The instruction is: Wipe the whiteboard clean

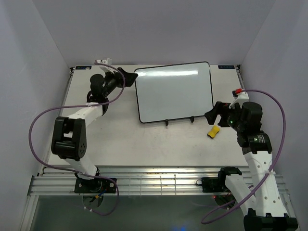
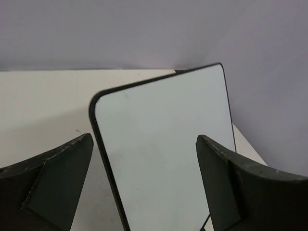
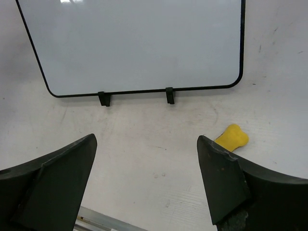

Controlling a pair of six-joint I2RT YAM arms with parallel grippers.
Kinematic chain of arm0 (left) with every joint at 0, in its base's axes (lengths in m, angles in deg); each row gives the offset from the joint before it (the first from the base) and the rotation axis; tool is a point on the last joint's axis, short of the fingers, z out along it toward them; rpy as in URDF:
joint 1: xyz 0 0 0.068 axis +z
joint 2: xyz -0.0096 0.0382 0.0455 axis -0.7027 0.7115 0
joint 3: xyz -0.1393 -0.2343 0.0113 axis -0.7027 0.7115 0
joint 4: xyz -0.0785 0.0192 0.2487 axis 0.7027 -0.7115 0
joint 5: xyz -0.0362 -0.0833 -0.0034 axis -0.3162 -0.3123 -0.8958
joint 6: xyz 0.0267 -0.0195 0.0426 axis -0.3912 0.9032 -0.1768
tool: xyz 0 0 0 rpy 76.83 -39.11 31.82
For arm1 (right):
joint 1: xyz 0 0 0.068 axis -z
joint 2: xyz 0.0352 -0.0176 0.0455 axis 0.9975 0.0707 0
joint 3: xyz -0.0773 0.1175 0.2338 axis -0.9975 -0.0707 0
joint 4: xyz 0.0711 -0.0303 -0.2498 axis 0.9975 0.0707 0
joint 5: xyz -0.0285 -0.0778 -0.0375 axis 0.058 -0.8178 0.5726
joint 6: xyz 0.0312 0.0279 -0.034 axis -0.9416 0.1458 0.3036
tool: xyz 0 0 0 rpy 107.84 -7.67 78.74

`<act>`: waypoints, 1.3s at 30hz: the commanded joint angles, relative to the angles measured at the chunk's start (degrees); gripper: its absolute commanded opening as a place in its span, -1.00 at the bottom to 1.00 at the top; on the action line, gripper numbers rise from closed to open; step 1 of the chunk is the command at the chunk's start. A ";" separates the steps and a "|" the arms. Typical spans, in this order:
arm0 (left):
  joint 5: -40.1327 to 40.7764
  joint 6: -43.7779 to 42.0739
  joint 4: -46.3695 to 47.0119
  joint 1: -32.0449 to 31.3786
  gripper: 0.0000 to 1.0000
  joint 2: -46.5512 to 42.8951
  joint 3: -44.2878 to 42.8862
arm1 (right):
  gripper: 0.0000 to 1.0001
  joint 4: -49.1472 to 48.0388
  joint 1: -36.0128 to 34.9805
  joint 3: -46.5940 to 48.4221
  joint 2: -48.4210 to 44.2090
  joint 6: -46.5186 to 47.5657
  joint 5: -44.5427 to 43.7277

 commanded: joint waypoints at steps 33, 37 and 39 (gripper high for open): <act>43.47 -19.16 -79.78 -0.83 0.96 -70.10 4.26 | 0.80 11.79 -6.68 5.93 -3.61 6.49 -19.97; 44.26 -17.49 -80.75 -1.53 0.96 -71.06 3.89 | 0.80 14.77 -9.22 6.64 -6.16 6.85 -26.63; 44.70 -17.49 -80.66 -1.79 0.96 -70.98 4.86 | 0.80 15.57 -9.84 6.64 -7.65 6.94 -28.58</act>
